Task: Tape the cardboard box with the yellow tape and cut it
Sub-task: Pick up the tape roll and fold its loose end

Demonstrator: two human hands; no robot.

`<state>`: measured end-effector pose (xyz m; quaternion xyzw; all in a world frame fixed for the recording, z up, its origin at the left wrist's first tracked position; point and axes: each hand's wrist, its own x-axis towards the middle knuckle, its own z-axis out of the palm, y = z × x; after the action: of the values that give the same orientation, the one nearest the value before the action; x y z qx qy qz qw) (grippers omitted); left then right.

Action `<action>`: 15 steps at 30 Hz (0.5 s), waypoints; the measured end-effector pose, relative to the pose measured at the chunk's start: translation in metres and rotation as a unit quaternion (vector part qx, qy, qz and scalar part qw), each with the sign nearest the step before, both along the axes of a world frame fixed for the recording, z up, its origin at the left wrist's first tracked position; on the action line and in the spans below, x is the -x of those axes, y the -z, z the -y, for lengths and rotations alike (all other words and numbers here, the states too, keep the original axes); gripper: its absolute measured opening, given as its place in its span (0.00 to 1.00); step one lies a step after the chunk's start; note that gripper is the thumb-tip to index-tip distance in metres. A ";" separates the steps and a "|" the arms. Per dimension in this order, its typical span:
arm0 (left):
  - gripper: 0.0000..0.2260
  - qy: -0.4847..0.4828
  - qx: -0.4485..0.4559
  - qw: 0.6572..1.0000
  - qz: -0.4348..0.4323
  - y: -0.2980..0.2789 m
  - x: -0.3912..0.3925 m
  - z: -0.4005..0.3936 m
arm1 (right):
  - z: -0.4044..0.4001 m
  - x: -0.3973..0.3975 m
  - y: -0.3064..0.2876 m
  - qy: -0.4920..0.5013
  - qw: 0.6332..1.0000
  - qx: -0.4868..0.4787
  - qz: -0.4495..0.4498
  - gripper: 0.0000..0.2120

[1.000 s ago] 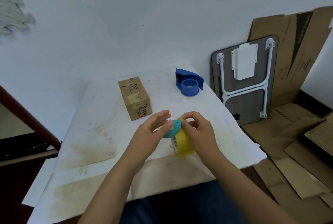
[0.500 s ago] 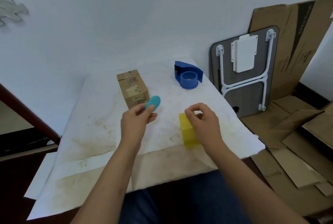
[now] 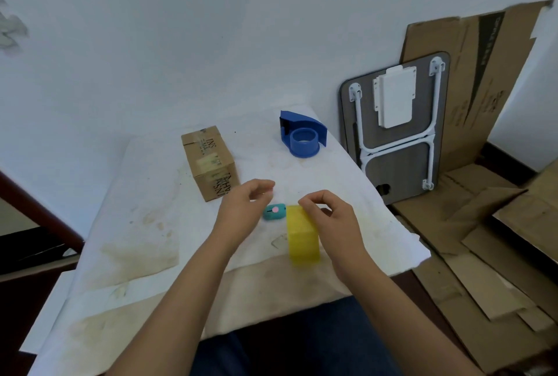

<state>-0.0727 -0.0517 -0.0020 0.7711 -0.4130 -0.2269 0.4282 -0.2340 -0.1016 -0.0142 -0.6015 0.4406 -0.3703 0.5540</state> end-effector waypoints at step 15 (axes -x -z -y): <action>0.10 0.012 0.107 0.971 -0.212 -0.015 0.033 -0.040 | -0.009 -0.002 0.004 -0.017 0.956 0.254 -0.145 0.07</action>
<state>-0.1057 -0.0122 0.0128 0.6504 -0.3438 -0.3444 0.5833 -0.2316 -0.0930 -0.0186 -0.7769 0.3972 -0.3697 0.3194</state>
